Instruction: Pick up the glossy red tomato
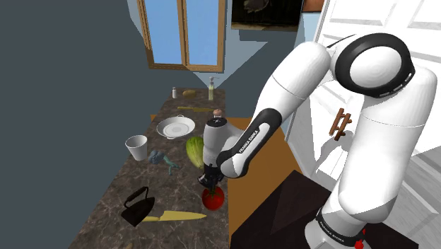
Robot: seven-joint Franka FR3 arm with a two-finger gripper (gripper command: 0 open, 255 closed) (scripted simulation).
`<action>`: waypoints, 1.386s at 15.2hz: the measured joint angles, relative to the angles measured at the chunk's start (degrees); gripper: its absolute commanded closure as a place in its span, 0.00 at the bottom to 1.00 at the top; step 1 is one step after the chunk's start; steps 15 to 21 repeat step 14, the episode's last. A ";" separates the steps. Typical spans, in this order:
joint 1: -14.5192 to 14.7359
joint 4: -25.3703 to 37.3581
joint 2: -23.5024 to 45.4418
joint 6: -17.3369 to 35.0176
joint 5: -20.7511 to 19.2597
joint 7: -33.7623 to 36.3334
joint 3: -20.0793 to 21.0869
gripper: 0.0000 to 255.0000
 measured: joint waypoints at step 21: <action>-0.94 0.84 -10.67 -10.76 8.11 -5.80 2.07 1.00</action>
